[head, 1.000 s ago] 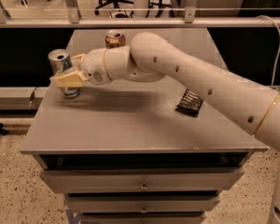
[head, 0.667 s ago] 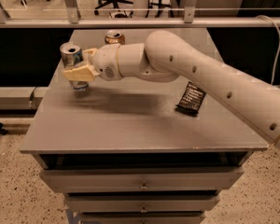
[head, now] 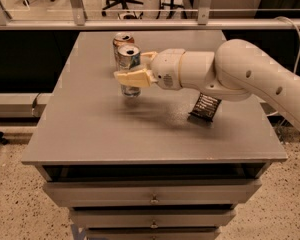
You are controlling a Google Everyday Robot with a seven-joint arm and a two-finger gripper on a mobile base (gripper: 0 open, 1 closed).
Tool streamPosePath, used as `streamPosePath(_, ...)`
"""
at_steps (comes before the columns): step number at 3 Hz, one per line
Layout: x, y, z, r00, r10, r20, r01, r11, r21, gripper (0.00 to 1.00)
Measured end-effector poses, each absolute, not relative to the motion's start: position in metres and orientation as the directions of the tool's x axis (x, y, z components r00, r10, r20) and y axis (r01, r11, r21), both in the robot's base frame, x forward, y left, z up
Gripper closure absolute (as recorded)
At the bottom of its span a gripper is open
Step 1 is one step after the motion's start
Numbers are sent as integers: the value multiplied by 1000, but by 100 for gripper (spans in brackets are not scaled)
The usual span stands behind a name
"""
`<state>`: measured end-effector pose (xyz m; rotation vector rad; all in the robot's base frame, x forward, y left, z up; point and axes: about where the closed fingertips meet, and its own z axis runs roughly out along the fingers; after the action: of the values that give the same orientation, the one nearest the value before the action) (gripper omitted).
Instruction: Move redbull can near rxbar chocolate
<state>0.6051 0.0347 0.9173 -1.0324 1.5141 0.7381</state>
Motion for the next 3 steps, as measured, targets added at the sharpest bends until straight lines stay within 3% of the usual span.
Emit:
streamPosePath(2,606,19,930,8,-238,-971,-877,465,-121,100)
streamPosePath(3,607,-26,971,78,-278,-957,-804,550,-226,100)
